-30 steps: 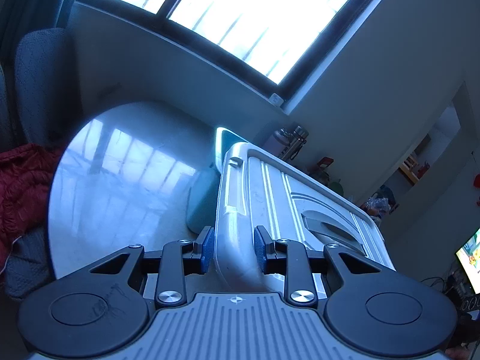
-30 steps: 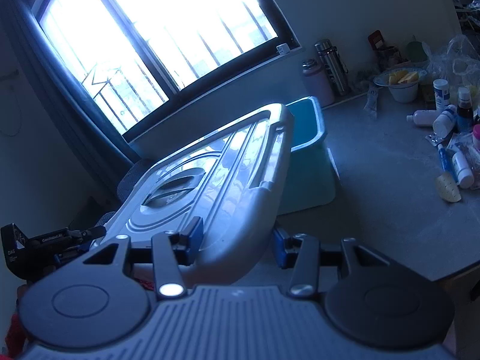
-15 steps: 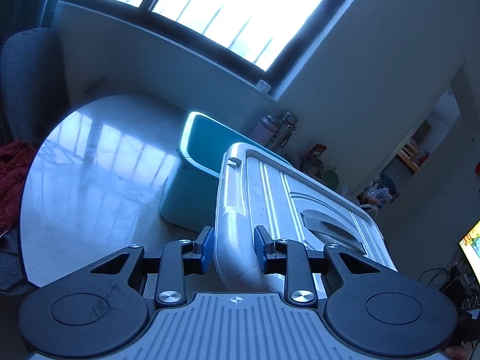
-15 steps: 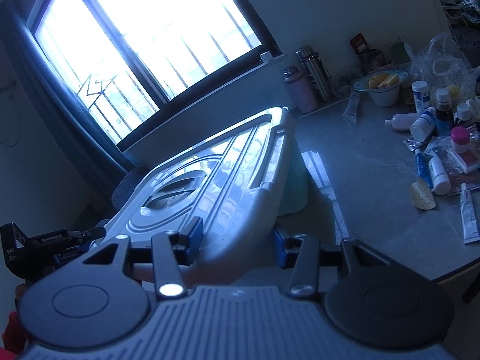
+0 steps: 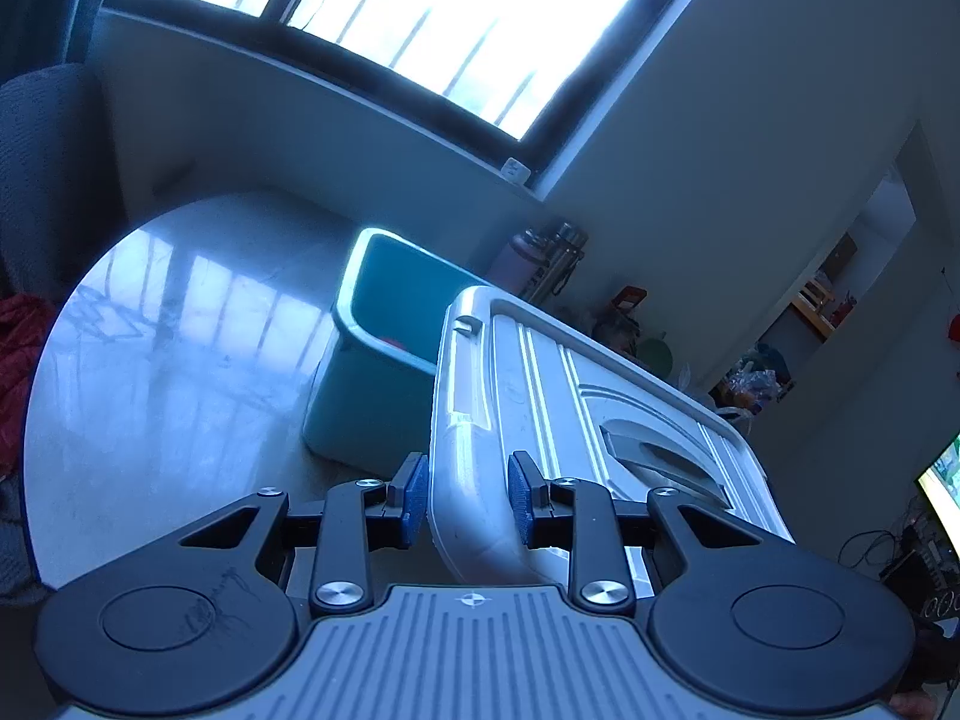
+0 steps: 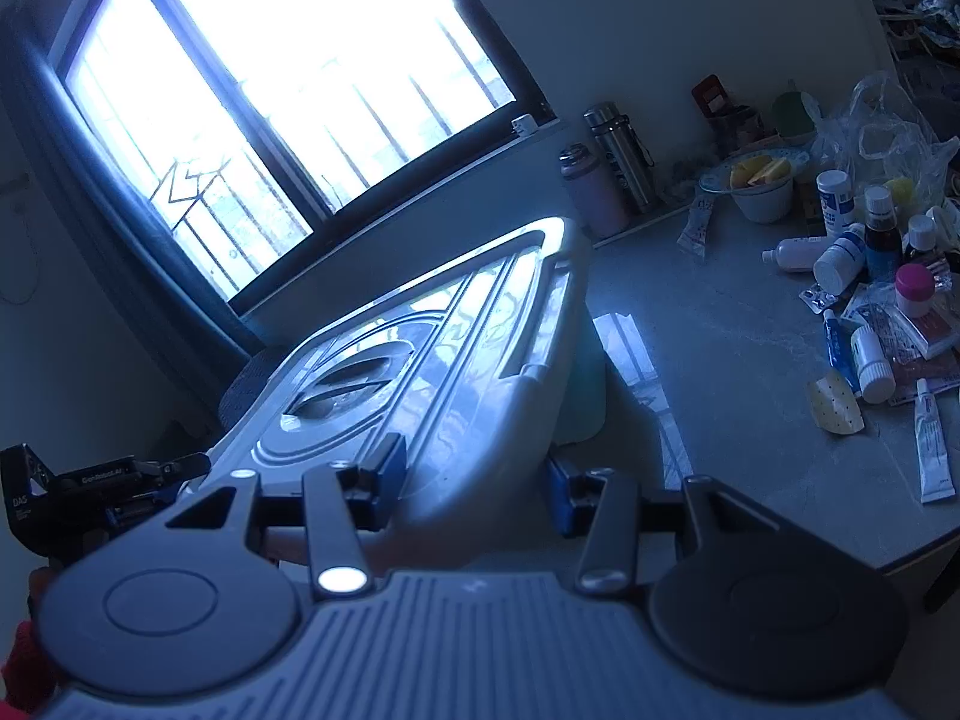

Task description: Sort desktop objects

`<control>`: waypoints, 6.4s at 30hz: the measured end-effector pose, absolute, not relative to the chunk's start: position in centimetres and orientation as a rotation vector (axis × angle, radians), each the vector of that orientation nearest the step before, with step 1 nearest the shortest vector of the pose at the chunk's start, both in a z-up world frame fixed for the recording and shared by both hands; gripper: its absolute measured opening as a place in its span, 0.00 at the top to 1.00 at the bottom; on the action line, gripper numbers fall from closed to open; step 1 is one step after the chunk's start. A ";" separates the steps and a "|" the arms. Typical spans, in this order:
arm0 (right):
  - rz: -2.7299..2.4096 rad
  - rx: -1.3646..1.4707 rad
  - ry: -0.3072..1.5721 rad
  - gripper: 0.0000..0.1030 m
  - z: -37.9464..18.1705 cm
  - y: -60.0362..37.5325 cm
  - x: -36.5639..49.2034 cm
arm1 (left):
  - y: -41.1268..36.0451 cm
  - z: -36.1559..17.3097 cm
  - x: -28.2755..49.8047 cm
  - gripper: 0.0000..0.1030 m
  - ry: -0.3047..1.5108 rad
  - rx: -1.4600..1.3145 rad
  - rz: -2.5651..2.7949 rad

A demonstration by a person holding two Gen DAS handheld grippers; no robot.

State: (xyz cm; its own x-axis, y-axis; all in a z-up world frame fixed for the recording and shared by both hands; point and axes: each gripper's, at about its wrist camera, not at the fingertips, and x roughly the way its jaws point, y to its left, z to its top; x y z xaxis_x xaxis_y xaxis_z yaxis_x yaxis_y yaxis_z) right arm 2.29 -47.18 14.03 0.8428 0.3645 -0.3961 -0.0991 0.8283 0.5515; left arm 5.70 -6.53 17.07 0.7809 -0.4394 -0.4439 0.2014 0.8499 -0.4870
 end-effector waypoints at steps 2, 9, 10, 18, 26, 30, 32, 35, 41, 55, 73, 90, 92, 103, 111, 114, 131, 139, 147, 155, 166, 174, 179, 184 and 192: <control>0.256 0.546 0.513 0.54 14.1 -47.3 2.8 | -6.6 17.2 6.3 0.71 0.577 -0.437 -0.359; 0.271 0.529 0.521 0.54 14.9 -47.6 6.4 | -6.2 17.6 9.0 0.71 0.580 -0.454 -0.338; 0.275 0.525 0.525 0.54 14.9 -47.5 7.0 | -6.1 17.7 9.4 0.71 0.582 -0.457 -0.332; 0.306 0.503 0.542 0.54 15.7 -47.3 12.0 | -5.8 18.6 13.5 0.71 0.574 -0.465 -0.298; 0.344 0.493 0.565 0.54 15.5 -47.3 16.4 | -5.6 18.5 16.9 0.71 0.579 -0.470 -0.252; 0.361 0.503 0.581 0.54 15.0 -47.4 18.5 | -5.7 19.1 18.5 0.71 0.584 -0.463 -0.230; 0.367 0.505 0.589 0.53 14.7 -47.4 19.3 | -5.7 19.1 19.3 0.71 0.589 -0.461 -0.222; 0.373 0.505 0.601 0.53 14.3 -47.4 20.5 | -5.7 19.1 20.5 0.71 0.595 -0.459 -0.210; 0.374 0.515 0.630 0.53 13.7 -47.6 22.5 | -5.8 18.5 22.3 0.71 0.605 -0.457 -0.190; 0.366 0.520 0.672 0.53 12.6 -47.3 25.9 | -5.8 17.2 25.3 0.71 0.630 -0.445 -0.145; 0.247 0.263 0.701 0.34 13.9 -44.9 26.5 | -6.4 17.2 27.2 0.72 0.620 -0.413 -0.146; 0.245 0.242 0.712 0.33 14.3 -44.5 26.5 | -6.4 17.4 26.9 0.71 0.648 -0.386 -0.134; 0.234 0.235 0.715 0.33 14.3 -44.5 26.5 | -6.8 17.7 26.9 0.69 0.664 -0.331 -0.109; 0.147 0.149 0.769 0.24 14.5 -43.9 26.3 | -9.1 19.5 26.7 0.21 0.730 -0.064 -0.045; 0.111 0.118 0.837 0.09 15.0 -43.2 26.6 | -10.5 20.7 27.7 0.13 0.824 0.022 -0.050; 0.113 0.120 0.887 0.09 15.0 -43.2 27.4 | -10.8 20.6 29.0 0.13 0.888 0.053 -0.019; 0.054 0.097 1.070 0.54 15.1 -42.2 31.8 | -10.5 19.9 33.1 0.13 1.076 0.068 0.028; 0.052 0.106 1.111 0.80 14.5 -42.2 33.3 | -10.3 18.8 34.4 0.14 1.087 0.039 0.030; 0.060 0.122 1.117 0.80 14.7 -42.5 33.7 | -10.1 17.5 34.9 0.28 1.078 -0.029 -0.007; 0.059 0.117 1.112 0.80 14.7 -42.4 33.6 | -11.1 17.7 35.2 0.45 1.068 0.002 -0.037; 0.049 0.135 1.105 0.80 14.7 -42.5 34.3 | -11.9 18.3 36.6 0.59 1.073 0.023 -0.048; 0.039 0.145 1.096 0.80 14.4 -42.7 34.9 | -12.8 18.1 38.2 0.66 1.070 0.047 -0.027; 0.040 0.139 1.101 0.80 14.4 -42.5 35.0 | -13.3 18.1 38.8 0.66 1.069 0.065 -0.020; 0.040 0.132 1.103 0.80 14.5 -42.3 35.0 | -13.1 18.2 38.9 0.66 1.073 0.054 -0.023; 0.047 0.145 1.121 0.80 14.5 -42.9 35.8 | -13.3 18.0 39.3 0.66 1.079 0.074 -0.015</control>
